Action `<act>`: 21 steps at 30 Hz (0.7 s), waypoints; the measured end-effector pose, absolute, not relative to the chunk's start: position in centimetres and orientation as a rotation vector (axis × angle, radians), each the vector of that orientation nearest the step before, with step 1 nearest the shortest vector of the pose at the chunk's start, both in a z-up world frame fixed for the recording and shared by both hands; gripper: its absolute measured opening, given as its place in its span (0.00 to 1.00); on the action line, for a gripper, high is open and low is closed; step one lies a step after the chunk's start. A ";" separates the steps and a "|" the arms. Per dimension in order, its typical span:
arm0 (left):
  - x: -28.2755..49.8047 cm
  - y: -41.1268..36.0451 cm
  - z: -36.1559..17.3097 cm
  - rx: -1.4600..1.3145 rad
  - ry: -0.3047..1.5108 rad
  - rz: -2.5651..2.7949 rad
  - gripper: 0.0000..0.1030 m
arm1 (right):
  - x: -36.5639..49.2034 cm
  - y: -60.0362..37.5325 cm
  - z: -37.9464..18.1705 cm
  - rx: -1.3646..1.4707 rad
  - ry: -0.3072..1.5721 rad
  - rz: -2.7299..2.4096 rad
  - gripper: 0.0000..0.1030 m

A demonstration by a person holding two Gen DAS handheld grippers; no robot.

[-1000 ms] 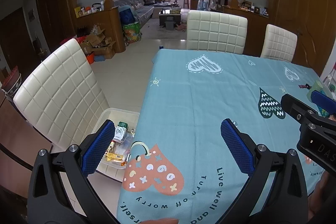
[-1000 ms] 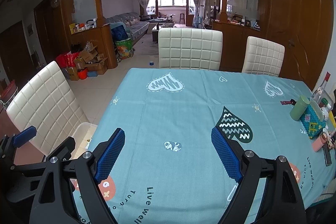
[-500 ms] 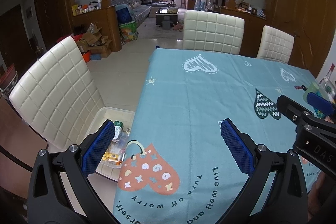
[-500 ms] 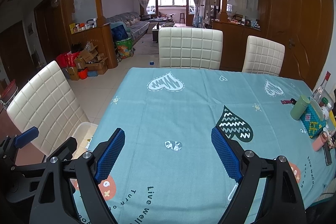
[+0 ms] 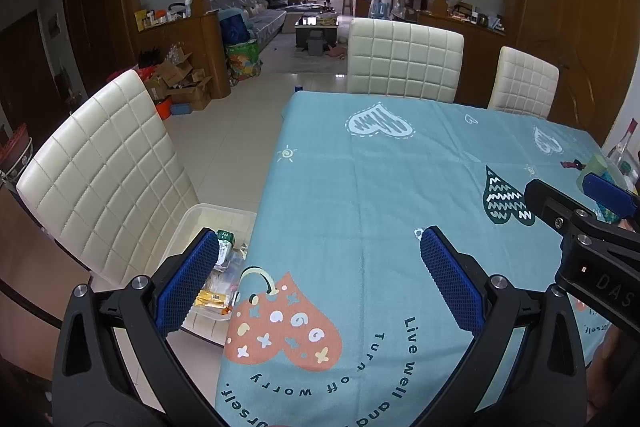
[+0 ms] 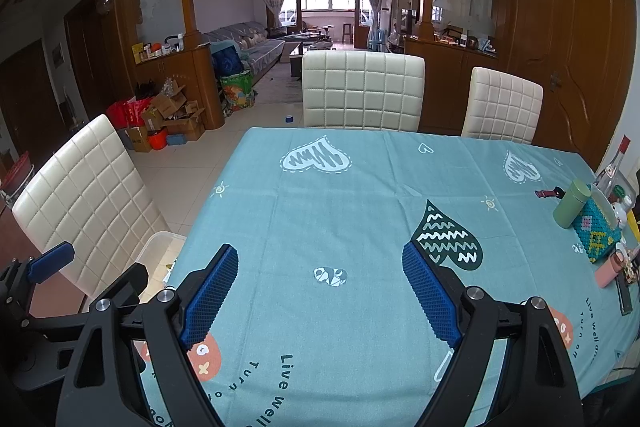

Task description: Collect trash

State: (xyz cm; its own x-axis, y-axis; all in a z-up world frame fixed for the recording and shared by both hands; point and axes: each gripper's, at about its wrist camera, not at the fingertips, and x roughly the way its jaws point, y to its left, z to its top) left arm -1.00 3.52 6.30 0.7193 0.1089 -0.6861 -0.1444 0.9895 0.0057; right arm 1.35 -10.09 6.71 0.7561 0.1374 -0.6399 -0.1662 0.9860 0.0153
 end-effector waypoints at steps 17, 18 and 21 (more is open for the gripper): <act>-0.4 4.0 5.8 -0.056 0.786 0.147 0.96 | 1.4 -10.2 6.7 -0.042 0.694 0.165 0.80; -0.4 4.0 5.8 -0.056 0.786 0.146 0.96 | 1.4 -10.1 6.7 -0.042 0.694 0.166 0.80; -0.3 4.0 5.8 -0.055 0.786 0.147 0.96 | 1.4 -10.2 6.7 -0.042 0.694 0.166 0.80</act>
